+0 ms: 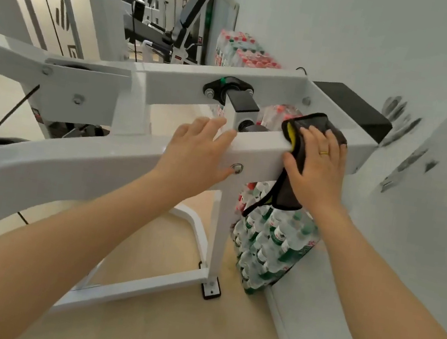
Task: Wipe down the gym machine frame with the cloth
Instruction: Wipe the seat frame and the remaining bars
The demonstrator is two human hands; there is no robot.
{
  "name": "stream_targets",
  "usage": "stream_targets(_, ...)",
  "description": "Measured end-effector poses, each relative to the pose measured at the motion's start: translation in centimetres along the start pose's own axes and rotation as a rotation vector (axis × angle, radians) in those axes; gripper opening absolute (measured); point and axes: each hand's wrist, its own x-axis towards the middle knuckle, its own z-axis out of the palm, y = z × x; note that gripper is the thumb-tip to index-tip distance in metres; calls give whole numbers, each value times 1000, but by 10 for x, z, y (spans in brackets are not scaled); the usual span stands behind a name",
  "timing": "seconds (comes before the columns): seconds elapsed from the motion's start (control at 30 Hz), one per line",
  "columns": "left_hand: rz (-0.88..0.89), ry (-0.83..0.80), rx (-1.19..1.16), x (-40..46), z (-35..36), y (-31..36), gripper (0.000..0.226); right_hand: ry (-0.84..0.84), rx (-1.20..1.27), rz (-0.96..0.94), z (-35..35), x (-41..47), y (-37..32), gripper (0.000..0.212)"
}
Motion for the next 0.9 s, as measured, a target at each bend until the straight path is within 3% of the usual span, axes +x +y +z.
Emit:
stream_targets(0.13, 11, 84, 69, 15, 1, 24, 30, -35, 23, 101, -9, 20, 48, 58)
stream_targets(0.23, 0, 105, 69, 16, 5, 25, 24, 34, 71, 163, -7, 24, 45, 47)
stream_targets(0.4, 42, 164, 51, 13, 9, 21, 30, 65, 101, -86, 9, 2, 1, 51)
stream_targets(0.5, 59, 195, 33, 14, 11, 19, 29, 72, 97, -137, 5, 8, 13, 48)
stream_targets(0.7, 42, 149, 2, 12, 9, 19, 29, 157, 172, 150, 0, 26, 18, 56)
stream_targets(0.83, -41, 108, -364, 4, -6, 3, 36, 103, 224, 28, 4, 2, -34, 52)
stream_targets(0.9, -94, 182, -471, -9, -20, -13, 40, 105, 221, -96, 7, -15, -72, 50)
